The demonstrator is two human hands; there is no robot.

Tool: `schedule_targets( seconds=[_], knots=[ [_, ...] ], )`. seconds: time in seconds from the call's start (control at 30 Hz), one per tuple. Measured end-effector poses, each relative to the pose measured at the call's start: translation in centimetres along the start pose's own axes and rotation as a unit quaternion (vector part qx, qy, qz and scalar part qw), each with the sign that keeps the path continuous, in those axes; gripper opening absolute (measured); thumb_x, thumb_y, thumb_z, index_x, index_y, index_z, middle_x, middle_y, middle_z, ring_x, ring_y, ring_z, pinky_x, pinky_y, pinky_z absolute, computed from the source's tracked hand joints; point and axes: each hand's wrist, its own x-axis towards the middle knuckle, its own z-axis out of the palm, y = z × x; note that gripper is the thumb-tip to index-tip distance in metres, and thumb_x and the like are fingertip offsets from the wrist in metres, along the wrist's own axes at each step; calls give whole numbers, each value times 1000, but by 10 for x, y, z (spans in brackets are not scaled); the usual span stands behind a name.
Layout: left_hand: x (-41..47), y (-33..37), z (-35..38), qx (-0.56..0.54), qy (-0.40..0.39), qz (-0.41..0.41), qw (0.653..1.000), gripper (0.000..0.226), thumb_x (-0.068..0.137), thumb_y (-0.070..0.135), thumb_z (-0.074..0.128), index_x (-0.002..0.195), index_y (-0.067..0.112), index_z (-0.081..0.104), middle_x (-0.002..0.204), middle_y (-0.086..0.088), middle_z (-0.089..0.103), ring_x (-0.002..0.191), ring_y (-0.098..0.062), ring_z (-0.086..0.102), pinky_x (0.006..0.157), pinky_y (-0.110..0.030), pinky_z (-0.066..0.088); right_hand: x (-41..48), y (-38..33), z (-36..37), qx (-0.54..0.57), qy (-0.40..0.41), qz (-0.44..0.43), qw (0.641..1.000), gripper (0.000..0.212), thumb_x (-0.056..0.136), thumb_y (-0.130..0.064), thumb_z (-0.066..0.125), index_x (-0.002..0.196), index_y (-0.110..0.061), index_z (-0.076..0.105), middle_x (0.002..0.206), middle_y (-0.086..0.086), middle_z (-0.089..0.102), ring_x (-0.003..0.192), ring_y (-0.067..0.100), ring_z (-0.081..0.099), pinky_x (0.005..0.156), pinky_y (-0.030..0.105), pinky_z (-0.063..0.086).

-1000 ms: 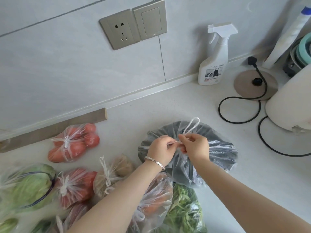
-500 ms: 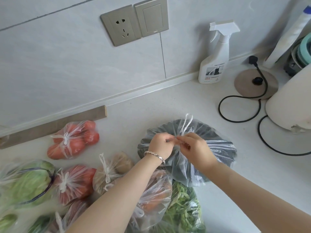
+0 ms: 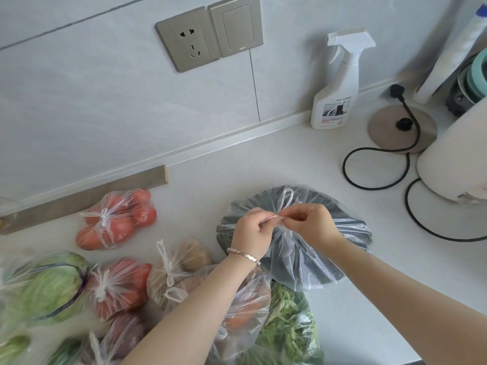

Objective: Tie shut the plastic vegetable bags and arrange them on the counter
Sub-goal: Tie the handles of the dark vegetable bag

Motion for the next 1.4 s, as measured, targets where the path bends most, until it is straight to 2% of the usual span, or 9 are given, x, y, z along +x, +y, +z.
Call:
schedule_targets(
  seconds=[0.17,0.33,0.53,0.67,0.8,0.9,1.07,1.2,1.4],
  knots=[
    [2,-3,-2,13,7,56,998,13,83,10,62,81,1,72,79,-10,67,68,-6,54,66,-2,39,8,-9,-13,23,-97,76,992,14,78,-2,68,73,-15,64,64,-2,60,44,-3,52,49,10,44],
    [8,2,-3,-35,-56,0,998,17,86,14,59,91,2,70,78,0,58,69,1,50,67,-10,40,16,-11,-30,150,-255,174,939,21,85,3,55,77,-11,69,53,1,46,41,5,32,38,12,29],
    [6,2,-1,-32,-147,-84,985,25,91,20,51,108,6,63,98,-12,68,75,-8,54,68,-14,41,-2,3,-18,-17,-121,7,992,25,80,2,64,81,-21,74,67,7,67,44,5,41,45,13,38],
    [6,5,0,-32,-165,-116,979,28,92,19,49,109,2,63,77,-15,66,49,1,39,42,-4,32,-11,18,-12,-53,-64,-84,993,39,78,6,64,77,-33,70,70,0,68,49,2,49,51,11,44],
    [8,8,-3,-54,-165,-166,971,28,93,20,49,109,4,65,51,9,44,38,0,36,35,-5,26,-16,21,-1,14,-15,-67,998,34,79,7,63,79,-26,72,55,1,51,41,2,37,44,10,32],
    [10,8,-8,-77,-167,-195,963,27,93,22,48,108,7,64,46,4,39,34,-2,29,35,-10,25,-14,23,6,-44,14,-129,991,31,78,9,62,88,-18,73,63,-6,57,51,-2,47,53,7,39],
    [11,10,-12,-94,-170,-221,956,25,92,20,51,104,5,66,24,10,36,23,-2,27,32,-10,23,-9,26,2,-219,22,-295,930,16,81,-12,64,92,-7,74,79,8,69,65,13,62,69,13,48],
    [11,13,-14,-98,-173,-202,959,25,88,24,57,100,5,67,25,12,40,25,1,36,34,-5,27,-4,26,-5,-332,42,-396,855,43,94,-34,40,85,-7,72,77,7,67,66,23,65,58,28,55],
    [12,11,-4,39,-155,-97,982,22,89,22,57,90,6,72,74,-10,66,68,-18,52,66,-24,39,-4,28,-11,-480,11,-397,782,28,84,-29,43,82,-15,68,80,3,60,70,21,59,62,31,52]
  ],
)
